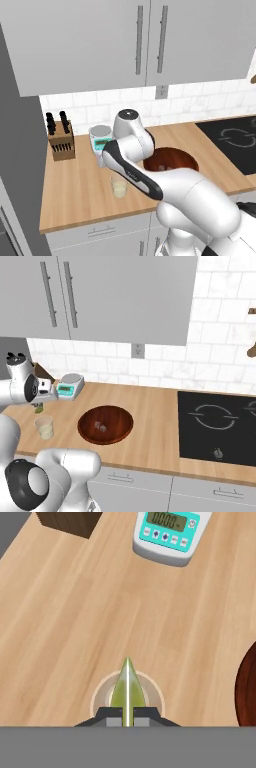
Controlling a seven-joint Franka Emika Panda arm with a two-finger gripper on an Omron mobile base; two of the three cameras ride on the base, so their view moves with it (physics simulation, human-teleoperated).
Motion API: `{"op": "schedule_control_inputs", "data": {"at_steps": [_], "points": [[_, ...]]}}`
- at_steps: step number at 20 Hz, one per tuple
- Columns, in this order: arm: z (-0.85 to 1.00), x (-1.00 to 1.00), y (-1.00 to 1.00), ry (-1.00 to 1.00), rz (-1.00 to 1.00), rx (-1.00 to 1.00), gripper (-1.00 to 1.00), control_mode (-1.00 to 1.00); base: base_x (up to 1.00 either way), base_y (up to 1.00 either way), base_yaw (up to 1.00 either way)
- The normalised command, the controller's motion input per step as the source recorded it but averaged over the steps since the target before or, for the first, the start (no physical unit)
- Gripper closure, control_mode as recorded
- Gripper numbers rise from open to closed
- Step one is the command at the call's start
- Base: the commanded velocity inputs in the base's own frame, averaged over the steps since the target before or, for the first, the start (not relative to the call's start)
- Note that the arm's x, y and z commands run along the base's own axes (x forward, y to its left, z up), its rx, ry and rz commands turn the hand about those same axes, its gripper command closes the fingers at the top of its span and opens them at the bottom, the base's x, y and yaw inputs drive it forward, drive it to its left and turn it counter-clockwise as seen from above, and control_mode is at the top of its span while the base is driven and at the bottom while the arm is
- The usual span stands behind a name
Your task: Grab a lemon wedge from the fridge and one ice cube from the ice bowl, and put them in the glass of lemonade.
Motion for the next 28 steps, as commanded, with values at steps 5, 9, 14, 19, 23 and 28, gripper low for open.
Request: {"op": "schedule_control_inputs", "data": {"at_steps": [5,9,14,19,23,28], "points": [[-0.02,0.01,0.05,0.0,0.0,0.0,1.0,-1.0,0.0,0.0,0.0],[0.0,0.04,0.12,0.0,0.0,0.0,1.0,-1.0,0.0,0.0,0.0],[-0.08,0.01,0.0,0.0,0.0,0.0,1.0,-1.0,0.0,0.0,0.0],[-0.05,0.0,0.0,0.0,0.0,0.0,1.0,-1.0,0.0,0.0,0.0],[0.0,0.0,0.0,0.0,0.0,0.0,-1.0,-1.0,0.0,0.0,0.0],[0.0,0.0,0.0,0.0,0.0,0.0,-1.0,-1.0,0.0,0.0,0.0]]}}
